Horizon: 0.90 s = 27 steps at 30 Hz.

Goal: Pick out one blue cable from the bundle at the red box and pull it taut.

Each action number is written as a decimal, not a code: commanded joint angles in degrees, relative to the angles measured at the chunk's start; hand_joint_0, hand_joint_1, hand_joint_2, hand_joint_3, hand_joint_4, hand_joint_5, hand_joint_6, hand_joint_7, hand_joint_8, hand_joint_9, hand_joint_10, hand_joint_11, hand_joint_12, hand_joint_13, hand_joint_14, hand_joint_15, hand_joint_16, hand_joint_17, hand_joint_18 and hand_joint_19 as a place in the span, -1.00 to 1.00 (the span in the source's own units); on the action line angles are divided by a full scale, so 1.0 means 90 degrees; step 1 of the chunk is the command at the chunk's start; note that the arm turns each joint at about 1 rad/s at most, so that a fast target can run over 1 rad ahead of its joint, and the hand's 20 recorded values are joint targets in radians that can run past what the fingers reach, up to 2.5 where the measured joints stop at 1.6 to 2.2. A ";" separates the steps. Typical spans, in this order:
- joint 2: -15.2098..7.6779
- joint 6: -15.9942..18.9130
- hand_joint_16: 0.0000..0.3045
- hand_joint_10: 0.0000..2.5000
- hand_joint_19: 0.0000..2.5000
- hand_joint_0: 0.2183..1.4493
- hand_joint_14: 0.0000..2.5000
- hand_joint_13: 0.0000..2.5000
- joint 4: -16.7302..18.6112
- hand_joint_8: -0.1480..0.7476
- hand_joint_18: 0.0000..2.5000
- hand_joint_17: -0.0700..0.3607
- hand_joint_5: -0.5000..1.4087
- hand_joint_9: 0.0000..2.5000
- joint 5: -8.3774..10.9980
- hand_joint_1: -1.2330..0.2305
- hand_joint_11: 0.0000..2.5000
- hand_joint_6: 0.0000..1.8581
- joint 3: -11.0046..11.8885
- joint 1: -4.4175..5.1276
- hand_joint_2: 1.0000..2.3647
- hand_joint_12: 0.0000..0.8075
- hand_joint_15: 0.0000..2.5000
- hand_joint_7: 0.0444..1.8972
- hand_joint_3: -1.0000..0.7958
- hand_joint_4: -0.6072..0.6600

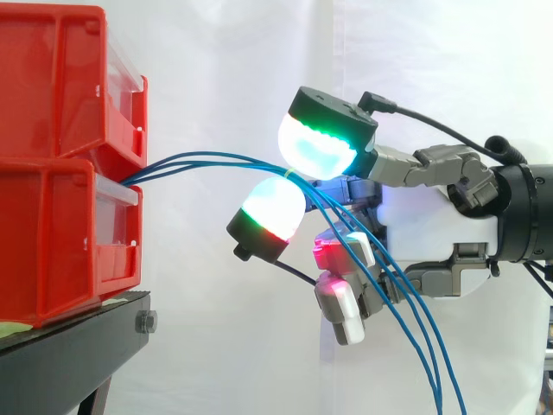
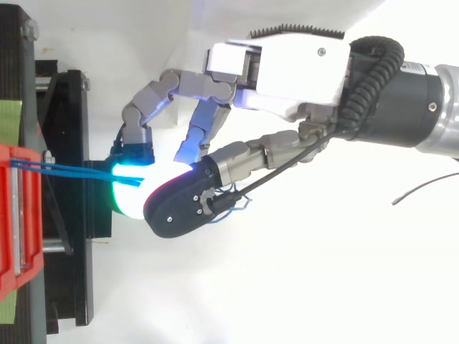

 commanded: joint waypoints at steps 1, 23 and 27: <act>0.0007 0.0000 -0.67 -0.98 -0.48 -0.37 -0.98 -0.06 -0.0002 -0.02 -0.20 -0.15 -0.61 0.04 0.0000 -0.17 -0.26 -0.02 -0.0009 0.0004 -0.98 -0.14 -0.49 -0.06 -0.31 -0.06; 0.0007 -0.0039 -0.68 -0.98 -0.52 -0.15 -0.98 -0.09 -0.0002 -0.04 -0.21 -0.17 -0.64 -0.03 0.0000 -0.53 -0.27 0.01 0.0000 -0.0006 -1.00 -0.19 -0.51 -0.06 -0.44 -0.21; 0.0007 -0.0039 -0.69 -0.98 -0.51 -0.33 -0.98 -0.10 -0.0002 -0.05 -0.21 -0.18 -0.63 -0.03 0.0000 -0.54 -0.26 -0.01 0.0000 -0.0006 -1.00 -0.18 -0.50 -0.09 -0.44 -0.01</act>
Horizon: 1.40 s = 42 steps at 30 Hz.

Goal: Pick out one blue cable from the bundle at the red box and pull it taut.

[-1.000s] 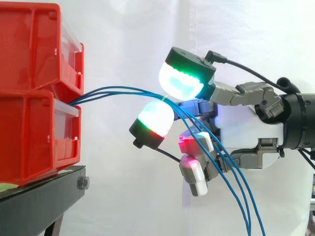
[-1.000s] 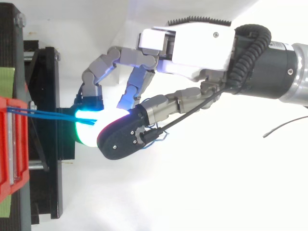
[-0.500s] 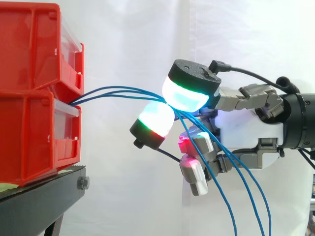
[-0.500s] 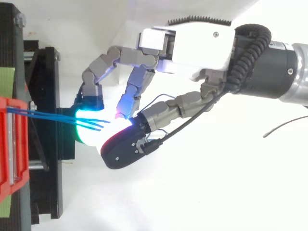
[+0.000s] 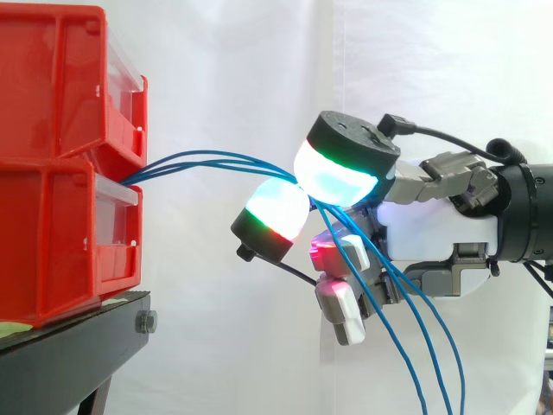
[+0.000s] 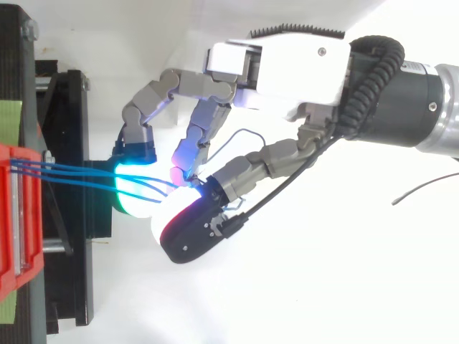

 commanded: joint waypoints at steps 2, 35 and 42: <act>-0.0004 0.0000 -0.68 -0.98 -0.52 -0.41 -0.98 -0.09 0.0000 -0.04 -0.21 -0.17 -0.63 -0.02 0.0000 -0.54 -0.26 -0.01 0.0001 0.0007 -1.00 -0.18 -0.51 -0.08 -0.44 0.00; -0.0004 -0.0020 -0.69 -0.98 -0.52 -0.15 -0.98 -0.06 0.0000 -0.03 -0.18 -0.18 -0.64 0.00 0.0000 -0.52 -0.27 -0.01 0.0001 0.0007 -0.99 -0.18 -0.51 -0.04 -0.36 -0.26; 0.0005 -0.0020 -0.69 -0.98 -0.53 -0.11 -0.98 -0.06 0.0000 -0.04 -0.18 -0.19 -0.64 0.01 0.0000 -0.63 -0.26 0.00 0.0001 -0.0003 -1.00 -0.20 -0.51 -0.04 -0.44 -0.30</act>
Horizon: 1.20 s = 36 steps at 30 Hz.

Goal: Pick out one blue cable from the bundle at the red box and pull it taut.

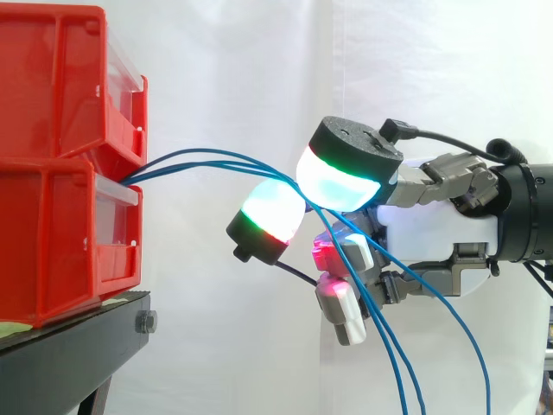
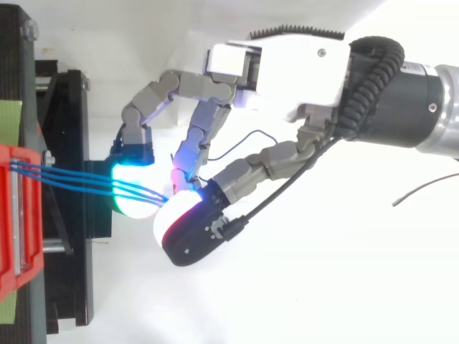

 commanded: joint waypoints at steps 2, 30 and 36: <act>0.0006 0.0000 -0.70 -0.98 -0.53 -0.12 -0.98 -0.06 -0.0010 -0.05 -0.19 -0.19 -0.64 0.01 0.0000 -0.64 -0.25 0.00 0.0000 0.0004 -1.00 -0.22 -0.51 -0.05 -0.44 -0.28; -0.0004 -0.0049 -0.68 -0.98 -0.49 -0.31 -0.98 -0.03 -0.0097 0.00 -0.17 -0.17 -0.61 0.06 0.0000 -0.37 -0.25 -0.05 0.0000 0.0004 -0.99 -0.15 -0.49 -0.03 -0.32 -0.05; 0.0006 -0.0049 -0.69 -0.98 -0.51 -0.14 -0.98 -0.04 -0.0107 0.00 -0.18 -0.19 -0.63 0.03 0.0000 -0.55 -0.25 -0.01 0.0000 0.0004 -0.98 -0.18 -0.49 0.08 -0.28 -0.31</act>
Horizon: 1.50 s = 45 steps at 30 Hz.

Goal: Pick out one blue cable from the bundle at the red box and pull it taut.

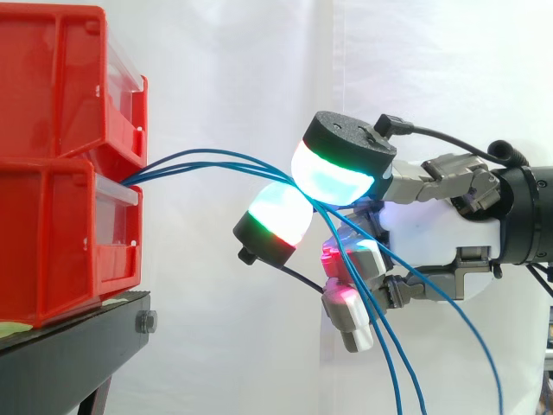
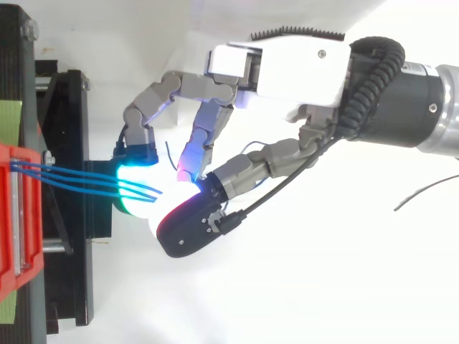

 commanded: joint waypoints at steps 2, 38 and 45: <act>0.0002 0.0000 -0.70 -0.98 -0.51 -0.10 -0.98 -0.05 -0.0014 -0.01 -0.18 -0.19 -0.63 0.03 0.0000 -0.57 -0.25 0.00 0.0000 0.0005 -0.98 -0.20 -0.50 0.08 -0.31 -0.34; 0.0032 -0.0098 -0.68 -0.98 -0.46 -0.38 -0.98 0.01 -0.0219 0.01 -0.13 -0.16 -0.59 0.14 -0.0049 -0.30 -0.25 -0.02 0.0009 -0.0005 -0.98 -0.14 -0.47 0.01 -0.29 -0.06; 0.0041 -0.0107 -0.67 -0.97 -0.47 -0.30 -0.98 -0.01 -0.0219 0.01 -0.15 -0.16 -0.62 0.09 -0.0049 -0.46 -0.24 -0.03 0.0009 -0.0005 -0.98 -0.15 -0.47 0.00 -0.30 -0.06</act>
